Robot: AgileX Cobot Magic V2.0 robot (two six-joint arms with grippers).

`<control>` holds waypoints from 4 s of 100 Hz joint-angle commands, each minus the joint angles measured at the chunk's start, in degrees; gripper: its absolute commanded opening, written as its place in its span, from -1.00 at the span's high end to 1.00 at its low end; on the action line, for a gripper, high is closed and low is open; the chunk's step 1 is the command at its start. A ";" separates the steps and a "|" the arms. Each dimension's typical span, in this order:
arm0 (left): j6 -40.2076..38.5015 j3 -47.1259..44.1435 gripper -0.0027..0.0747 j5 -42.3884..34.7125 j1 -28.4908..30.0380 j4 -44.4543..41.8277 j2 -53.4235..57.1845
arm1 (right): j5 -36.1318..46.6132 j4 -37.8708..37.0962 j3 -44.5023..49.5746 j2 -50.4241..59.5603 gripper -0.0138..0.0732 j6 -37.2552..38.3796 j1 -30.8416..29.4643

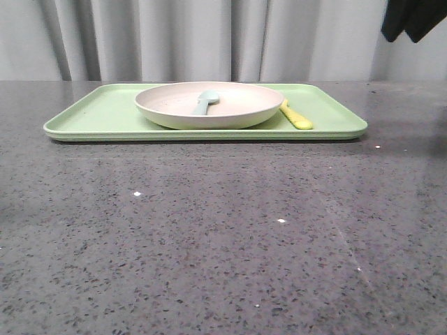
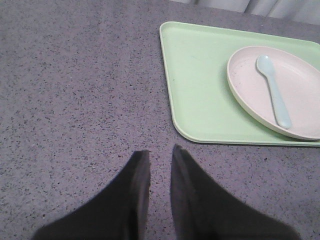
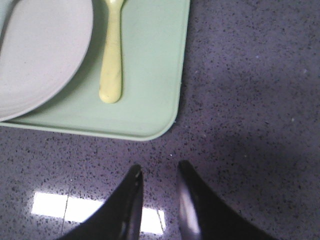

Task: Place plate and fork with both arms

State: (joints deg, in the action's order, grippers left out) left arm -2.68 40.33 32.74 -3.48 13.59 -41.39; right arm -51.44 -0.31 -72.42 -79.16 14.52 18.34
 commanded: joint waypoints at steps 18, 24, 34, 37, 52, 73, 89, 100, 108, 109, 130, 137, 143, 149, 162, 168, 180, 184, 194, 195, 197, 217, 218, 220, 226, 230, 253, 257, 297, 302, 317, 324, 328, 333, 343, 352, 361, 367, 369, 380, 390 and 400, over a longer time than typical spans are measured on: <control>-0.48 1.19 0.98 -3.54 0.11 -1.83 2.49 | 11.65 -1.90 12.87 15.84 0.85 -0.57 -0.38; -0.48 1.19 0.98 -3.54 0.11 -2.44 2.90 | 12.79 -2.65 15.82 19.26 0.83 -0.57 -0.38; -0.28 1.19 0.98 -3.87 0.11 -2.82 3.70 | 15.16 -3.87 20.04 24.68 0.83 -0.57 -0.38; -0.09 1.08 0.98 -3.88 0.11 -2.82 4.09 | 15.90 -4.57 21.17 26.21 0.83 -0.57 -0.38; -0.01 -0.66 0.98 -5.52 0.11 -2.82 6.13 | 21.26 -5.96 27.55 34.77 0.83 -0.57 -0.38; -0.01 -6.68 0.98 -9.59 0.11 -2.82 11.45 | 28.21 -6.02 36.27 46.08 0.83 -0.57 -0.38; -0.01 -10.36 0.98 -10.24 0.11 -2.82 14.87 | 30.15 -6.02 41.63 53.89 0.83 -0.57 -0.38; -0.01 -12.21 0.98 -10.53 0.11 -2.82 17.09 | 29.99 -6.02 44.83 58.53 0.83 -0.57 -0.38; -0.01 -13.26 0.98 -10.94 0.11 -2.97 19.02 | 30.06 -6.02 46.27 61.39 0.83 -0.57 -0.38; -0.01 -13.48 0.98 -10.94 0.11 -2.98 19.20 | 30.06 -6.02 46.63 61.86 0.83 -0.57 -0.38; -0.01 -14.83 0.98 -11.67 0.11 -3.56 23.70 | 30.01 -6.02 47.94 65.57 0.83 -0.57 -0.38; -0.01 -14.83 0.98 -11.67 0.11 -3.56 24.59 | 30.01 -6.02 47.94 65.57 0.83 -0.57 -0.38; -0.01 -14.83 0.98 -11.67 0.11 -3.56 24.98 | 30.01 -6.02 47.94 65.57 0.83 -0.57 -0.38; -0.01 -14.83 0.98 -11.67 0.11 -3.56 24.98 | 30.01 -6.02 47.94 65.57 0.83 -0.57 -0.38; -0.01 -14.83 0.98 -11.67 0.11 -3.56 24.88 | 30.01 -6.02 47.94 65.57 0.83 -0.57 -0.38; -0.01 -14.83 0.98 -11.67 0.11 -3.56 24.88 | 30.01 -6.02 47.94 65.57 0.83 -0.57 -0.38; -0.01 -14.83 0.98 -11.67 0.11 -3.56 24.88 | 30.03 -6.02 47.94 65.52 0.83 -0.57 -0.38; -0.01 -14.83 0.98 -11.67 0.11 -3.56 24.88 | 30.03 -6.02 47.94 65.52 0.83 -0.57 -0.38; -0.01 -14.83 0.98 -11.67 0.11 -3.56 24.88 | 30.03 -6.02 47.94 65.52 0.83 -0.57 -0.38; -0.01 -14.83 0.98 -11.67 0.11 -3.56 24.88 | 30.03 -6.02 47.94 65.52 0.83 -0.57 -0.38; -0.01 -14.83 0.98 -11.67 0.11 -3.56 24.88 | 30.03 -6.02 47.94 65.52 0.83 -0.57 -0.38; -0.01 -14.83 0.98 -11.67 0.11 -3.56 24.88 | 30.03 -6.02 47.94 65.52 0.83 -0.57 -0.38; -0.01 -14.83 0.98 -11.67 0.11 -3.56 24.88 | 30.03 -6.02 47.94 65.52 0.83 -0.57 -0.38; -0.01 -14.83 0.98 -11.67 0.11 -3.56 24.88 | 30.03 -6.02 47.94 65.52 0.83 -0.57 -0.38; -0.01 -14.87 0.98 -11.67 0.11 -3.56 24.88 | 30.03 -6.02 47.94 65.52 0.83 -0.57 -0.38; -0.01 -14.99 0.98 -11.67 0.11 -3.56 24.88 | 30.03 -6.02 47.94 65.52 0.83 -0.57 -0.38; -0.01 -18.51 0.98 -16.62 0.11 -7.21 27.30 | 30.03 -6.02 47.94 65.52 0.83 -0.57 -0.38; -0.01 -19.80 0.98 -18.64 0.11 -7.80 28.17 | 30.03 -6.02 47.94 65.52 0.83 -0.57 -0.38; -0.01 -35.13 0.98 -30.15 0.11 -11.45 39.16 | 30.03 -6.02 47.94 65.52 0.83 -0.57 -0.38; -0.01 -37.56 0.98 -31.61 0.11 -11.45 40.40 | 30.03 -6.02 47.94 65.52 0.83 -0.57 -0.38; -0.01 -41.03 0.98 -32.74 1.42 -11.45 43.35 | 30.03 -6.02 47.94 65.52 0.83 -0.57 -0.38; -0.01 -41.03 0.98 -32.74 1.80 -11.45 43.45 | 30.08 -6.02 47.94 65.47 0.83 -0.57 -0.38; -0.01 -41.03 0.98 -32.74 1.80 -11.45 43.45 | 30.08 -6.02 47.94 65.47 0.83 -0.57 -0.38; -0.01 -41.03 0.98 -32.74 1.80 -11.45 43.45 | 30.08 -6.02 47.94 65.47 0.83 -0.57 -0.38; -0.01 -41.03 0.98 -32.74 1.80 -11.45 43.45 | 30.08 -6.02 47.94 65.47 0.83 -0.57 -0.38; -0.01 -41.03 0.98 -32.74 1.80 -11.45 43.45 | 30.08 -6.02 47.94 65.47 0.83 -0.57 -0.38; -0.01 -41.03 0.98 -32.74 1.80 -11.45 43.45 | 30.08 -6.02 47.94 65.47 0.83 -0.57 -0.38; -0.01 -41.03 0.98 -32.74 1.80 -11.45 43.45 | 30.08 -6.02 47.94 65.47 0.83 -0.57 -0.38; -0.01 -41.03 0.98 -32.74 1.80 -11.45 43.45 | 30.08 -6.02 47.94 65.47 0.83 -0.57 -0.38; -0.01 -41.03 0.98 -32.74 1.80 -11.45 43.45 | 30.08 -6.02 47.94 65.47 0.83 -0.57 -0.38; -0.01 -41.03 0.98 -32.74 1.80 -11.45 43.45 | 30.08 -6.02 47.94 65.47 0.83 -0.57 -0.38; -0.01 -41.03 0.98 -32.74 1.80 -11.45 43.45 | 30.08 -6.02 47.94 65.47 0.83 -0.57 -0.38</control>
State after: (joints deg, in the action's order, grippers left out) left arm -2.57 0.00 4.91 -1.76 2.13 0.19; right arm -25.95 -5.58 -23.06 -13.29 14.21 18.34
